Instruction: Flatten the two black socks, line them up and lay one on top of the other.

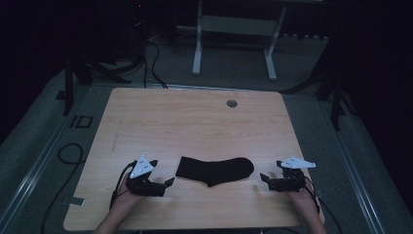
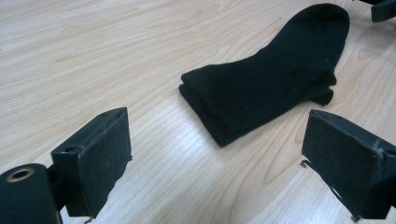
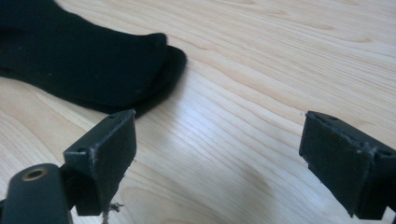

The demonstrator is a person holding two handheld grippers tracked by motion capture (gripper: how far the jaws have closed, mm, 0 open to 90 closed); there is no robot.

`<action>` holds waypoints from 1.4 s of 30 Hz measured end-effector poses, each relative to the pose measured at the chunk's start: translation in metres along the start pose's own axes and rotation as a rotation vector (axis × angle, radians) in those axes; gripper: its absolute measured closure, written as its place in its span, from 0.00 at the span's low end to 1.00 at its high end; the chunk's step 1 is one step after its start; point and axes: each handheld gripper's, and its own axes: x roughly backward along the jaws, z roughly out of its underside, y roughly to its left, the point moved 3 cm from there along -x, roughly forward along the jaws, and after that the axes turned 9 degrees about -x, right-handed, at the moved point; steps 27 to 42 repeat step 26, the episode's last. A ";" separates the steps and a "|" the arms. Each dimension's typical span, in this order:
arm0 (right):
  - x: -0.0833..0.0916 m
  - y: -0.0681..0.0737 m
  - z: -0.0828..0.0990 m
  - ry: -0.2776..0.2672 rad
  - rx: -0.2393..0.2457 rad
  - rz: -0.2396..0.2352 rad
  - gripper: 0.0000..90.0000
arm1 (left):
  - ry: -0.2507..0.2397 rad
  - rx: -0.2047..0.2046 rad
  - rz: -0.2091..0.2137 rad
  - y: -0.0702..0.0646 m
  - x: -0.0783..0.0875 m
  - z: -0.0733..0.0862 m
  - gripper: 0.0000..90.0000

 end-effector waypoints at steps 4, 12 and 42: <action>0.006 -0.005 0.002 -0.014 -0.021 0.013 0.12 | -0.008 0.006 -0.010 0.002 0.007 0.006 0.10; 0.015 -0.012 0.010 -0.022 -0.034 0.038 0.12 | -0.001 0.018 -0.020 0.005 0.018 0.017 0.10; 0.020 -0.023 0.014 -0.045 -0.069 0.071 0.14 | -0.044 0.019 -0.038 0.007 0.023 0.020 0.10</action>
